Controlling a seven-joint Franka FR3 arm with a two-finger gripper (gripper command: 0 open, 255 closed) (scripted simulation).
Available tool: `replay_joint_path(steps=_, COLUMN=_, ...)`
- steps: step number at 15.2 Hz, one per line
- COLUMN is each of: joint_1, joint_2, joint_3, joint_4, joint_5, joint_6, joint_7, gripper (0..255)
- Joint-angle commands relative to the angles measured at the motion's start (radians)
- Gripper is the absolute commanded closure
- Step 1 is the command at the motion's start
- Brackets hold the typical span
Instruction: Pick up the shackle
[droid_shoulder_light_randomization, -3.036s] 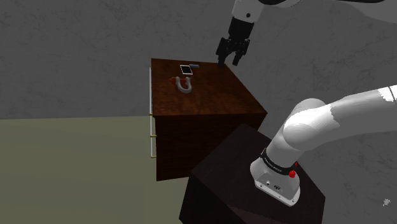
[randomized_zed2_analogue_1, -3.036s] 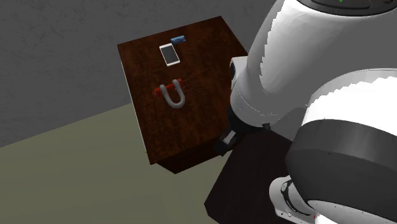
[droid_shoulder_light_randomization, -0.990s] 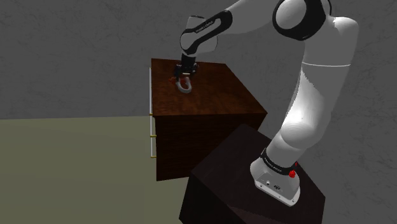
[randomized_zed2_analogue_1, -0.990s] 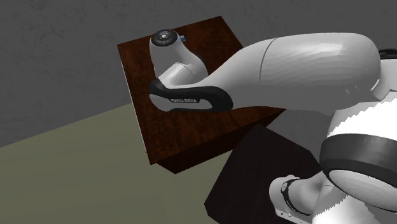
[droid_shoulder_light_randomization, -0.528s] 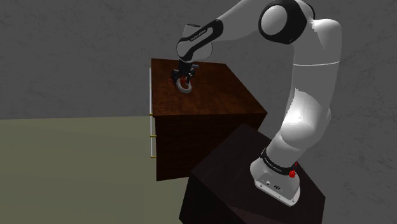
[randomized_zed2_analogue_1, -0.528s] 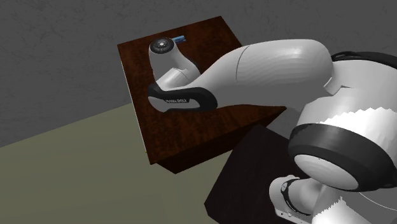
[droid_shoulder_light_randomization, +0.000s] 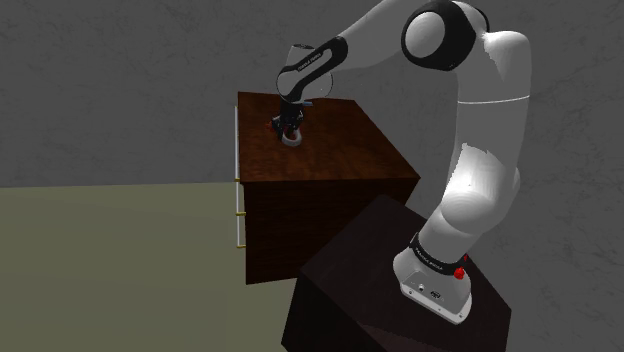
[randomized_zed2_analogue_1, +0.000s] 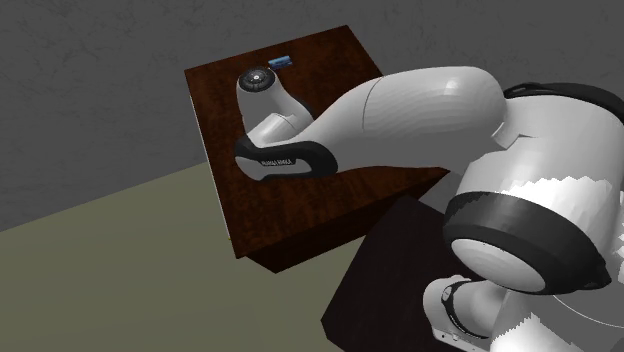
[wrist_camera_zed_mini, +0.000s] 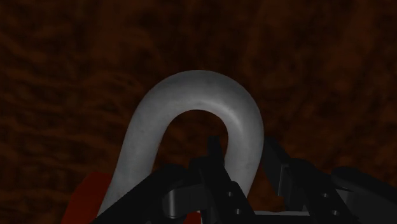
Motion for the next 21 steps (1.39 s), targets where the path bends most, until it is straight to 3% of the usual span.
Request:
replay_joint_path(steps=1, joint_1=0.000, joint_2=0.000, joint_3=0.000, joint_4=0.000, joint_5=0.000, joint_6=0.000, joint_7=0.000, gripper=255)
replay_joint_path(steps=6, joint_1=0.000, joint_2=0.002, joint_3=0.000, joint_4=0.002, joint_5=0.000, joint_6=0.000, joint_7=0.001, gripper=255)
replay_joint_path(steps=21, joint_1=0.003, joint_2=-0.111, joint_3=-0.005, joint_4=0.052, joint_5=-0.010, joint_6=-0.163, joint_7=0.010, gripper=255)
